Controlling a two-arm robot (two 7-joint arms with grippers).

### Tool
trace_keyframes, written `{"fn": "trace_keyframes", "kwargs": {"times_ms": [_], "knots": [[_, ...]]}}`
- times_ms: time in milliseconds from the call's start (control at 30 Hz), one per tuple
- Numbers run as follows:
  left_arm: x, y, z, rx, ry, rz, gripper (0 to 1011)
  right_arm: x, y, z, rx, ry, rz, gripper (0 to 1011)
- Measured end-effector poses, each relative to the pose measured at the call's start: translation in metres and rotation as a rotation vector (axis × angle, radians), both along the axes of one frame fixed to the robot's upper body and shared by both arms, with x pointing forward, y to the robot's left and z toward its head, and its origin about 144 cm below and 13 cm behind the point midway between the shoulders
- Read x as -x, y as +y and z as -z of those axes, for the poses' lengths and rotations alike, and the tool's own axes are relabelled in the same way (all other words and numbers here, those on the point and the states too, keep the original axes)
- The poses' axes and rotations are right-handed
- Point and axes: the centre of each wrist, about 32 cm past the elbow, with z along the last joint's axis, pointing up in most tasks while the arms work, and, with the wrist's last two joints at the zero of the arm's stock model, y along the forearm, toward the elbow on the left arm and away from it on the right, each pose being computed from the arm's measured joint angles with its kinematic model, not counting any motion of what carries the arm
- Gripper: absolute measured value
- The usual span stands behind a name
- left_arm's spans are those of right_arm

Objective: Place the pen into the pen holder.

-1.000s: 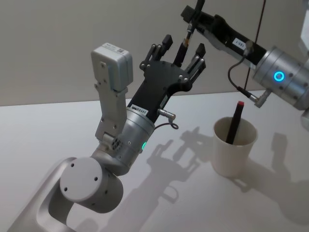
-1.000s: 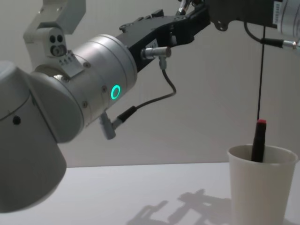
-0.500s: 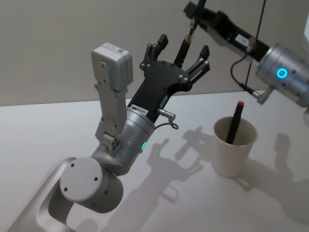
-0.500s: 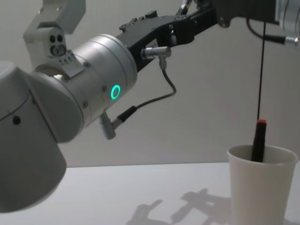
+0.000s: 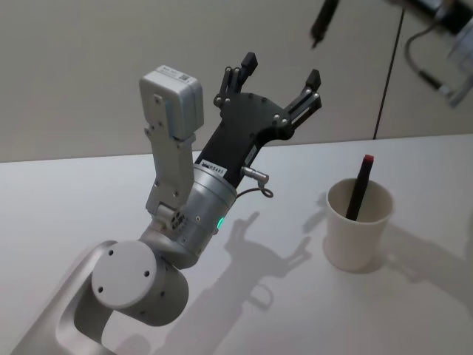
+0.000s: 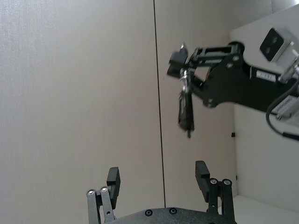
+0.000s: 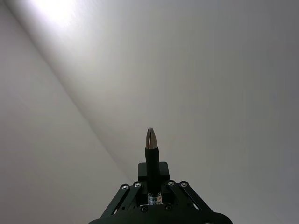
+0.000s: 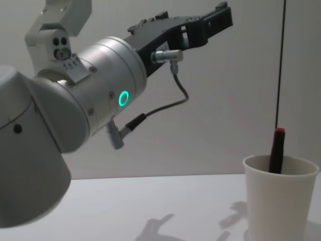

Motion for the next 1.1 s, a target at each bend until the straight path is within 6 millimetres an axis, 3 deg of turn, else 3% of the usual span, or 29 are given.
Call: {"fn": "trace_keyframes", "kwargs": {"times_ms": [300,567,933,1100], "knots": [[-0.001,0.007,-0.007,-0.032,0.014,-0.009,1001,0.010,-0.031,-0.029,0.087,-0.068,0.071,132],[-0.002,0.024,-0.024,-0.111,0.027,-0.043,1001,0.024,-0.051,-0.038,0.187,-0.066,0.112,132],[-0.001,0.058,-0.061,-0.249,0.001,-0.156,1001,0.045,-0.064,-0.028,0.349,0.006,0.117,132],[0.001,0.077,-0.083,-0.326,-0.026,-0.235,1001,0.053,-0.064,-0.011,0.433,0.060,0.101,132]]}}
